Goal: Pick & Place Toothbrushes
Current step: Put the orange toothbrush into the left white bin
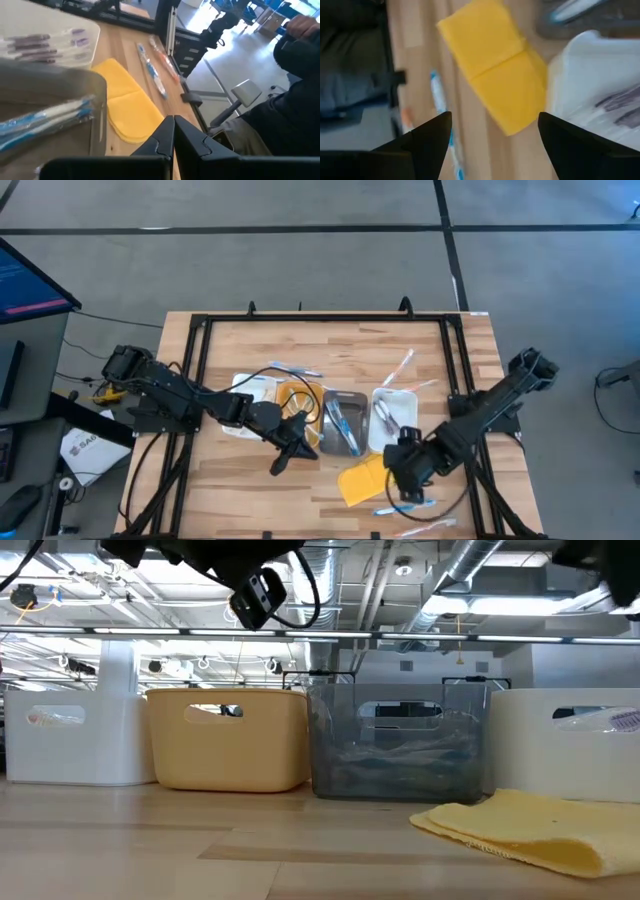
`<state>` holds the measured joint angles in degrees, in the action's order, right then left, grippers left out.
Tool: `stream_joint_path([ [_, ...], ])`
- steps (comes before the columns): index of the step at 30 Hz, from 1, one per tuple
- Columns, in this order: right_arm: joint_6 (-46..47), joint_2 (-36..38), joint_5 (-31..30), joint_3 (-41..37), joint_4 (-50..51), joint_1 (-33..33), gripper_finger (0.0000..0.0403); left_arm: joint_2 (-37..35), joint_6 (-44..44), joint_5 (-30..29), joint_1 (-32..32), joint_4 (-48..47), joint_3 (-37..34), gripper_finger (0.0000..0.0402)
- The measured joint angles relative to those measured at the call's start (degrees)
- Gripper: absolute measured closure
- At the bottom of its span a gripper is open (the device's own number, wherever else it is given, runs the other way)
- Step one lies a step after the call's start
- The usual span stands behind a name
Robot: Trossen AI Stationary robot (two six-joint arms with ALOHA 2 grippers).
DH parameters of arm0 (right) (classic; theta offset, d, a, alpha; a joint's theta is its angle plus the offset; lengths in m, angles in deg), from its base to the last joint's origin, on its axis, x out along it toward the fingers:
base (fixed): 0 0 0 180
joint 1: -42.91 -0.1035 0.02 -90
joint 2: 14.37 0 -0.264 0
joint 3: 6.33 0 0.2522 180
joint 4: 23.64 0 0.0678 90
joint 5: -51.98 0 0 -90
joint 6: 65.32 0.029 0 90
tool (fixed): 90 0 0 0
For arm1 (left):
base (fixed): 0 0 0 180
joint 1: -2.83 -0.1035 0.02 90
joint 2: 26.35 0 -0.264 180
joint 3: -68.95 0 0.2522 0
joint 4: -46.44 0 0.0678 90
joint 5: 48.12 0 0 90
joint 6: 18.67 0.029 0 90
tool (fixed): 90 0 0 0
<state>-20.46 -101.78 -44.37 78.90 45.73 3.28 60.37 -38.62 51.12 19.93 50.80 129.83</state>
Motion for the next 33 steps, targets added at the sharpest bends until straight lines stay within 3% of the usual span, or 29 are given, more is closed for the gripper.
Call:
stream_joint_path([
  [10, -0.31, 1.52, -4.20, 0.04, -5.08, 0.69, 0.0110, 0.00, -0.02, -0.17, 0.17, 0.31, -0.11, 0.0401],
  [16, 15.04, 0.87, 7.45, 0.10, -9.01, -4.94, 0.0110, 0.00, -0.02, -0.17, 0.13, 0.38, -0.11, 0.0401],
  [22, 20.63, -4.41, 6.95, 0.06, -8.93, -14.97, 0.0111, 0.00, 0.55, -0.17, 0.13, 0.36, -0.11, 0.0401],
  [27, 26.87, -11.06, 10.56, 0.04, -10.34, -17.28, 0.0111, 0.00, 4.26, -0.32, 0.13, 0.38, -0.09, 0.0401],
  [33, 23.96, -17.44, 11.67, 0.04, -12.15, -19.96, 0.0111, 0.00, 4.62, -2.37, -1.77, 0.44, -0.09, 0.0401],
])
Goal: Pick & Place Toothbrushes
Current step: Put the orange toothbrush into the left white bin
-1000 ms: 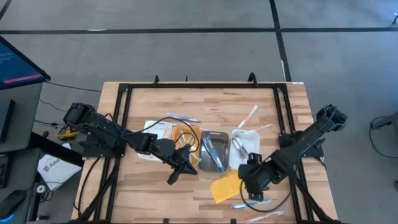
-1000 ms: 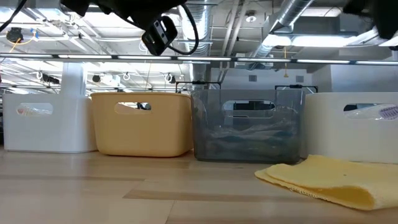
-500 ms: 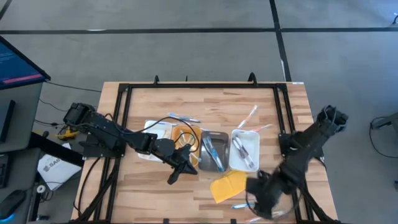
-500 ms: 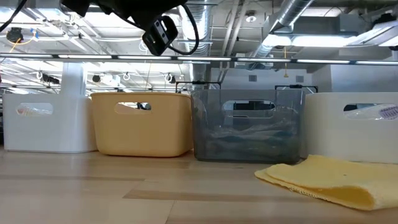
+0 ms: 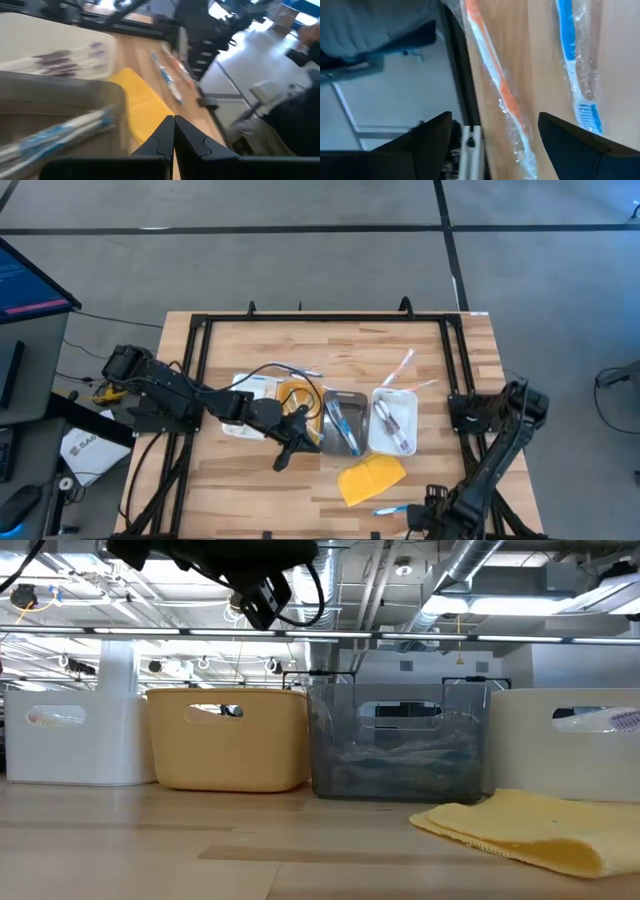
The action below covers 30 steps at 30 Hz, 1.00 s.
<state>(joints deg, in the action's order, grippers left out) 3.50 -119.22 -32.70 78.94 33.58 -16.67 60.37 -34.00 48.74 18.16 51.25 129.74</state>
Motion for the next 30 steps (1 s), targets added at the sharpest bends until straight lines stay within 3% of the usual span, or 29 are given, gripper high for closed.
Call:
stream_joint_path([
  [13, -2.15, -9.62, 1.01, 0.49, 1.60, -2.61, 0.0112, 0.00, -0.09, -0.19, -0.50, -0.83, 0.00, 0.0401],
  [18, -4.93, -10.52, 3.42, 0.70, 3.20, -1.46, 0.0137, 0.00, -0.12, 0.15, -0.18, -1.18, 0.02, 0.0401],
  [22, -8.10, -9.69, 4.21, 0.29, 4.65, 0.40, 0.0201, 0.00, -0.29, 0.12, -0.18, -1.20, 0.02, 0.0401],
  [28, -11.41, -9.63, 5.37, -0.11, 6.49, 2.44, 0.0374, 0.00, -0.34, 0.13, -0.17, -1.20, 0.02, 0.0401],
  [30, -11.74, -9.65, 5.62, -0.04, 6.77, 2.44, 0.0381, 0.00, -0.34, 0.30, 0.03, -1.22, 0.02, 0.0401],
])
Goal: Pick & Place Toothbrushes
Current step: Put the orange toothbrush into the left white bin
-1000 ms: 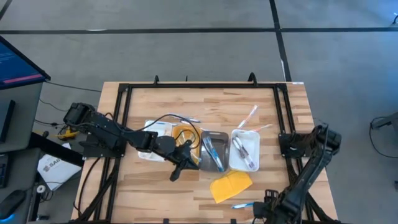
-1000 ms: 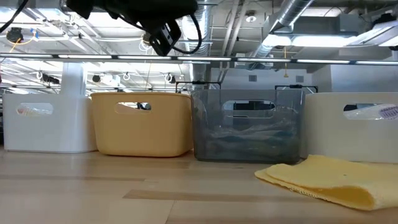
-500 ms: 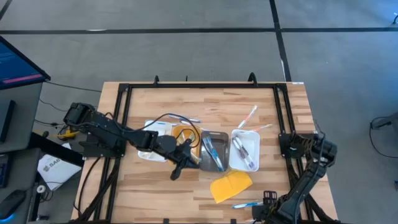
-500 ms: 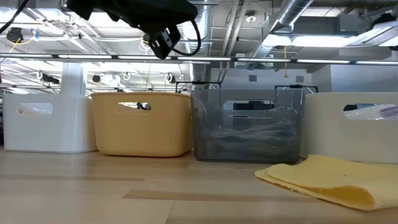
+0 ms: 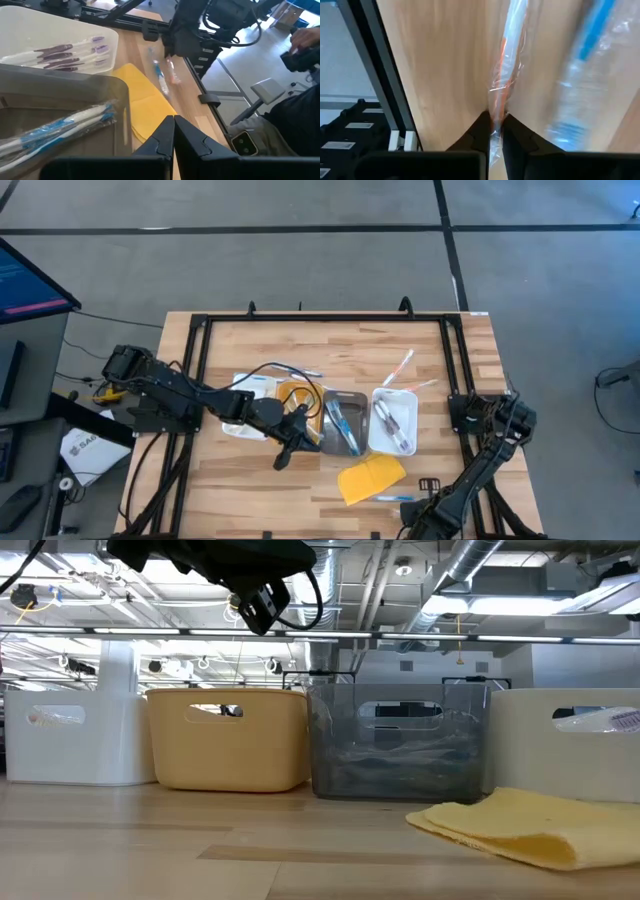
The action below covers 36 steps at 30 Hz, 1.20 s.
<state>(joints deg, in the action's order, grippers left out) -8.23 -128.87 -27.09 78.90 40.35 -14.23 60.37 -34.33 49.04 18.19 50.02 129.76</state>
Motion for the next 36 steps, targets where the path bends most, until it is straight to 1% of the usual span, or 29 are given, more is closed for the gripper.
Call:
stream_joint_path([
  [3, 1.24, 0.69, 0.20, 0.67, 3.18, 0.26, 0.0374, 0.00, 0.00, 0.28, 0.33, 0.00, 0.00, 0.0401],
  [5, 1.01, 1.67, 0.00, 0.98, 7.19, 0.27, 0.0385, 0.00, 0.00, 0.28, 0.37, 0.00, 0.02, 0.0401],
  [8, 1.24, 5.17, -1.05, 3.24, 9.06, 0.28, 0.0389, 0.00, 0.00, 0.28, 0.38, 0.02, 0.02, 0.0401],
  [9, 1.26, 6.52, -1.82, 3.77, 10.27, 0.26, 0.0388, 0.00, 0.07, 0.27, 0.37, 0.02, 0.02, 0.0401],
  [11, 1.30, 8.50, -5.23, 4.73, 12.55, 0.26, 0.0386, 0.00, 0.37, 0.26, 0.37, 0.11, 0.02, 0.0401],
  [13, 1.18, 11.06, -10.65, 5.72, 13.70, 0.22, 0.0388, 0.00, 0.44, 0.22, 0.37, 0.25, 0.02, 0.0401],
  [15, -0.64, 14.56, -18.37, 6.64, 14.33, -0.04, 0.0389, 0.00, 0.46, 0.08, 0.37, 0.58, 0.02, 0.0401],
  [17, -3.20, 17.58, -28.64, 6.63, 14.29, -0.10, 0.0389, 0.00, 0.42, -0.09, 0.37, 1.62, 0.02, 0.0401],
  [19, -5.33, 20.54, -40.24, 6.58, 14.13, -0.04, 0.0389, 0.00, 0.41, -0.11, 0.37, 3.37, 0.02, 0.0401],
  [22, -9.15, 24.24, -56.34, 6.69, 12.98, -0.09, 0.0389, 0.00, 1.75, -0.13, 0.60, 7.38, 0.02, 0.0401],
  [25, -13.95, 26.15, -70.20, 6.67, 10.35, 0.41, 0.0389, 0.00, 6.36, -0.09, 0.69, 14.37, 0.02, 0.0401],
  [27, -17.89, 27.16, -77.50, 6.69, 8.23, 1.25, 0.0389, 0.00, 9.27, -0.11, 0.67, 20.28, 0.02, 0.0401],
  [29, -22.51, 27.75, -82.09, 6.69, 5.65, 2.87, 0.0389, 0.00, 12.53, -0.25, 0.67, 25.33, 0.04, 0.0401],
  [31, -27.83, 28.31, -83.80, 6.69, 2.11, 5.17, 0.0389, 0.00, 16.88, -2.36, 0.67, 28.86, 0.07, 0.0400],
  [34, -37.66, 29.13, -83.38, 6.69, -6.38, 8.87, 0.0389, -0.40, 22.91, -6.55, 0.22, 32.79, 0.15, 0.0396],
  [36, -45.49, 29.35, -79.63, 6.69, -13.22, 11.51, 0.0389, -1.21, 26.02, -6.81, -0.46, 33.03, 0.87, 0.0386],
])
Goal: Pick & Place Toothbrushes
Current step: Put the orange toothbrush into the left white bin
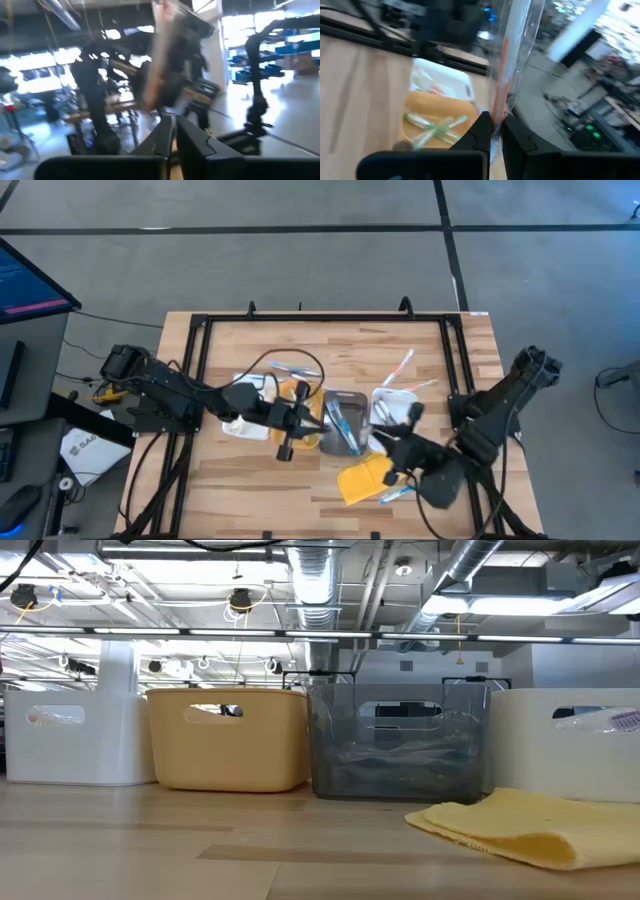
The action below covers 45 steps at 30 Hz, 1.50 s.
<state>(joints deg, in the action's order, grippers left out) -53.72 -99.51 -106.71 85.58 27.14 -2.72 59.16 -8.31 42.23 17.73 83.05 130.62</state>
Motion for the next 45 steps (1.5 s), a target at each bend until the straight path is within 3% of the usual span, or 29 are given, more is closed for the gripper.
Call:
stream_joint_path([
  [5, -17.33, 0.00, 18.25, 0.00, -16.60, 7.20, 0.0389, -2.10, 1.42, 2.25, -0.98, 0.13, 1.63, 0.0338],
  [7, -20.62, 0.02, 21.73, 0.01, -20.21, 9.36, 0.0389, -2.57, 1.41, 3.69, -0.96, -0.49, 1.70, 0.0314],
  [11, -23.88, 0.04, 23.63, 0.02, -22.91, 12.14, 0.0389, -2.88, 1.97, 4.40, 0.44, -4.11, 1.69, 0.0272],
  [16, -22.02, -0.26, 38.25, 0.04, -26.48, 16.27, 0.0389, -2.88, 6.13, 1.17, 1.41, -3.99, 1.67, 0.0240],
  [21, -20.69, -0.37, 38.82, 0.07, -25.53, 19.12, 0.0389, -3.12, 6.35, -3.27, 1.46, -3.73, 1.67, 0.0225],
  [27, -20.57, -0.37, 38.93, 0.07, -25.47, 20.16, 0.0389, -3.12, 6.37, -3.61, 1.35, -2.61, 1.65, 0.0219],
  [40, -21.20, -0.37, 39.07, 0.07, -25.94, 22.03, 0.0389, -3.12, 6.21, -3.87, -1.36, 0.81, 1.65, 0.0240],
  [45, -21.14, -0.39, 42.77, 0.07, -25.89, 24.51, 0.0383, -3.12, 5.72, -3.89, -1.88, 0.79, 1.65, 0.0256],
])
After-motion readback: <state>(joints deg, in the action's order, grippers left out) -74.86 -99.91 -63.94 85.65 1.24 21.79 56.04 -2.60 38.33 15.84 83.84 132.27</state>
